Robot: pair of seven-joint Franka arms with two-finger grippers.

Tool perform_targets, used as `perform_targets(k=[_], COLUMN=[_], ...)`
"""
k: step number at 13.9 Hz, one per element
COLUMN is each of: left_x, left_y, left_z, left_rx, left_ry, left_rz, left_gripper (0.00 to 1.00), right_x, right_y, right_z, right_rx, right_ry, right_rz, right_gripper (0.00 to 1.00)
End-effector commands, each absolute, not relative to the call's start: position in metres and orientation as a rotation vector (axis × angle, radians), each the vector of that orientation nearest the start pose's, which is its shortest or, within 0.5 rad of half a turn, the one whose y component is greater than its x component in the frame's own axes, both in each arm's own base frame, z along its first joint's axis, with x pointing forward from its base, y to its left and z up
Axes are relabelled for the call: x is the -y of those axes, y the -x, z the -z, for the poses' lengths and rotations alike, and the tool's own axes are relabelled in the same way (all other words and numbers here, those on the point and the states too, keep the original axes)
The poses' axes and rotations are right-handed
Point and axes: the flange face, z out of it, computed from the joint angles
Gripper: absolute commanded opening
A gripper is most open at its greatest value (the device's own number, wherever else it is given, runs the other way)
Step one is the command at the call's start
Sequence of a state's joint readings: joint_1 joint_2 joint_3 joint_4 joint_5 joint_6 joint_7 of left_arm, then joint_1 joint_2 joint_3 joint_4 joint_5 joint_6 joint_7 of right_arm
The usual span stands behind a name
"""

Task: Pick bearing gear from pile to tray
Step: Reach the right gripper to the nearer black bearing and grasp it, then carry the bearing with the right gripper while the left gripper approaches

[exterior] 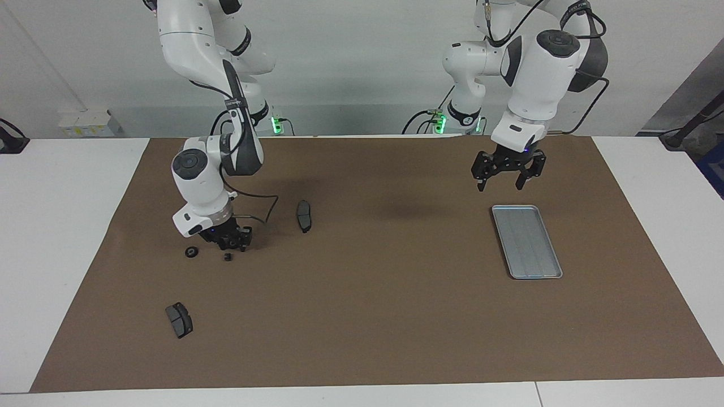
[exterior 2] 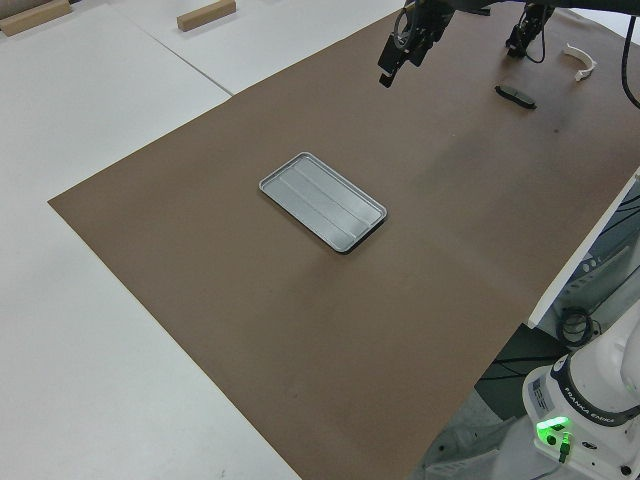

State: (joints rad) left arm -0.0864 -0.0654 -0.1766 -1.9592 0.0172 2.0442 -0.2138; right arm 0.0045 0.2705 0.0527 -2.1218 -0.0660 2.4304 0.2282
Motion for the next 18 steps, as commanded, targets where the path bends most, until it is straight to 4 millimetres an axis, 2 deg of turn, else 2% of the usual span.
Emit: perform_targets(k=[1, 2, 3, 5, 7, 9, 11, 13, 16, 18], left_x=[0.153, 0.154, 0.154, 0.154, 0.155, 0.154, 0.153, 0.160, 0.187, 0.201], left_y=[-0.539, -0.538, -0.538, -0.538, -0.540, -0.542, -0.549, -0.557, -0.571, -0.576], left_z=[-0.503, -0.502, -0.502, -0.501, -0.498, -0.495, -0.490, -0.480, -0.469, -0.462], left_rx=[-0.089, -0.090, -0.090, -0.071, -0.057, -0.051, 0.003, 0.129, 0.196, 0.253], left_ry=[3.151, 3.152, 3.152, 3.169, 3.185, 3.187, 3.226, 3.266, 3.283, 3.290], left_rz=[0.241, 0.233, 0.229, 0.219, 0.216, 0.210, 0.207, 0.221, 0.203, 0.196], left_gripper=[1.00, 1.00, 1.00, 0.92, 0.87, 0.87, 0.87, 0.87, 0.87, 0.87], right_x=[-0.031, -0.032, -0.032, -0.056, -0.093, -0.136, -0.186, -0.232, -0.289, -0.320], right_y=[-0.572, -0.572, -0.572, -0.573, -0.578, -0.580, -0.571, -0.559, -0.536, -0.525], right_z=[-0.291, -0.297, -0.305, -0.322, -0.336, -0.347, -0.352, -0.356, -0.352, -0.352], right_rx=[-0.178, -0.179, -0.179, -0.207, -0.271, -0.352, -0.420, -0.435, -0.459, -0.470], right_ry=[3.162, 3.163, 3.163, 3.158, 3.148, 3.124, 3.087, 3.059, 3.043, 3.032], right_rz=[0.048, 0.053, 0.061, 0.075, 0.093, 0.128, 0.141, 0.147, 0.138, 0.138], right_gripper=[0.18, 0.13, 0.12, 0.12, 0.13, 0.13, 0.13, 0.14, 0.17, 0.16])
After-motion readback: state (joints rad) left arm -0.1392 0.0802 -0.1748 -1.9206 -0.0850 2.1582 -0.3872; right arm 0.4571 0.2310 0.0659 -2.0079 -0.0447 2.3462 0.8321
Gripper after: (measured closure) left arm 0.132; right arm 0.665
